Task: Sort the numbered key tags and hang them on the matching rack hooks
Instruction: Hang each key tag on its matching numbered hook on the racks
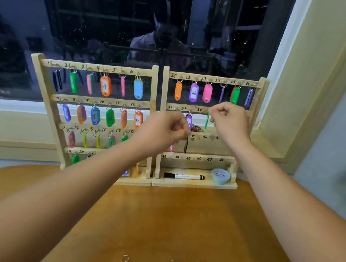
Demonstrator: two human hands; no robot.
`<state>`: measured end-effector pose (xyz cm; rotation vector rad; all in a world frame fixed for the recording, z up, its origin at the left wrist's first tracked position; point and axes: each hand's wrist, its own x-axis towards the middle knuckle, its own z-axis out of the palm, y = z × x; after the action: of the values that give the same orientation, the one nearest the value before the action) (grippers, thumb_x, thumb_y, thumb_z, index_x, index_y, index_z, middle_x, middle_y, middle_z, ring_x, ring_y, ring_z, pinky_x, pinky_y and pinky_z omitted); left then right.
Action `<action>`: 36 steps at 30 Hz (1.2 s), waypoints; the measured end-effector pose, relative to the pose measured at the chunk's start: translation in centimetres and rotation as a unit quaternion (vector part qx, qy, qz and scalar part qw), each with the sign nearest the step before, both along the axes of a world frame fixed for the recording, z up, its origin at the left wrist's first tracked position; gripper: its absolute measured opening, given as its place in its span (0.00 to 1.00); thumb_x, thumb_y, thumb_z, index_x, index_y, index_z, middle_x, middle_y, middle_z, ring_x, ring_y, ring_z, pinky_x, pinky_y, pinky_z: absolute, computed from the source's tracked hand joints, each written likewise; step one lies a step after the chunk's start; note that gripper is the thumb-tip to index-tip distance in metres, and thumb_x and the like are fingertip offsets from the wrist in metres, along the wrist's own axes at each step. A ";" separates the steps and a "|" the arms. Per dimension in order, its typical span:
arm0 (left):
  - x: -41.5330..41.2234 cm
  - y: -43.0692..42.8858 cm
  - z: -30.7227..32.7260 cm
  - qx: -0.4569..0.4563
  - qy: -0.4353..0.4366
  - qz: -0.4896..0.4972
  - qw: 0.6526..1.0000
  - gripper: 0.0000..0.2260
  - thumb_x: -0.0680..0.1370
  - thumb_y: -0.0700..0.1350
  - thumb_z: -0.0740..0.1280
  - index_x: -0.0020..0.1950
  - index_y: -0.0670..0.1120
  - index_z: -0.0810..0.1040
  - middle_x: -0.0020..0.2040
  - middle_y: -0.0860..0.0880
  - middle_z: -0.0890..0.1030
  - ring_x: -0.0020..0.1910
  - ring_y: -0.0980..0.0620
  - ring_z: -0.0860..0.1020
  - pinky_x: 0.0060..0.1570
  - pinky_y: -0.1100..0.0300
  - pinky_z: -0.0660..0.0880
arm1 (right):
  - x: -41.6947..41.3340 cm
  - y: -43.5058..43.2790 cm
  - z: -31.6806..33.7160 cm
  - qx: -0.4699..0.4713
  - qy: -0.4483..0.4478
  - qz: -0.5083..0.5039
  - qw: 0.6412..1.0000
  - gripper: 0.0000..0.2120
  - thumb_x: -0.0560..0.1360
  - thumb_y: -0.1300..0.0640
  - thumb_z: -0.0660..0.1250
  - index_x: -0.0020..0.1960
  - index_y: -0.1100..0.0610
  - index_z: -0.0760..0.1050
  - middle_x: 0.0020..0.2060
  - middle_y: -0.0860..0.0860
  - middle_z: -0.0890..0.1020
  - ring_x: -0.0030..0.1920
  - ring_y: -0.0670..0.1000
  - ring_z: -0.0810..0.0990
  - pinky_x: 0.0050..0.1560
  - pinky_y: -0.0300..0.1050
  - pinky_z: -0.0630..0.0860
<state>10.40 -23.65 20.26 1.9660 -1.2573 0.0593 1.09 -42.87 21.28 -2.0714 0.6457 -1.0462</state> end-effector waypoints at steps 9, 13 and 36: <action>0.8 -6.2 2.9 -0.029 -0.115 0.066 0.991 0.03 0.83 0.49 0.71 0.51 0.52 0.83 0.41 0.57 0.82 0.41 0.60 0.79 0.43 0.59 0.76 | -0.6 0.8 -0.7 -0.013 0.024 -0.003 1.000 0.07 0.81 0.55 0.68 0.48 0.49 0.84 0.29 0.47 0.84 0.28 0.37 0.79 0.36 0.41 0.71; 1.4 -8.0 3.3 -0.014 -0.132 0.086 0.987 0.03 0.83 0.48 0.70 0.53 0.50 0.84 0.44 0.56 0.83 0.42 0.53 0.82 0.47 0.50 0.83 | -1.8 1.2 -2.2 0.012 -0.001 0.004 1.000 0.06 0.81 0.55 0.68 0.49 0.45 0.82 0.29 0.47 0.84 0.31 0.43 0.83 0.43 0.49 0.82; -2.0 3.7 -4.4 -0.048 -0.053 0.086 0.994 0.02 0.80 0.49 0.73 0.50 0.56 0.82 0.43 0.59 0.84 0.34 0.59 0.81 0.39 0.57 0.78 | -6.5 11.4 -14.6 0.148 0.103 0.202 0.963 0.06 0.83 0.59 0.70 0.50 0.49 0.83 0.35 0.50 0.85 0.34 0.44 0.80 0.42 0.47 0.78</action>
<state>8.39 -19.99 15.88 2.0048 -1.1272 0.3083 -5.37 -31.46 6.65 -1.9469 0.4202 -0.4750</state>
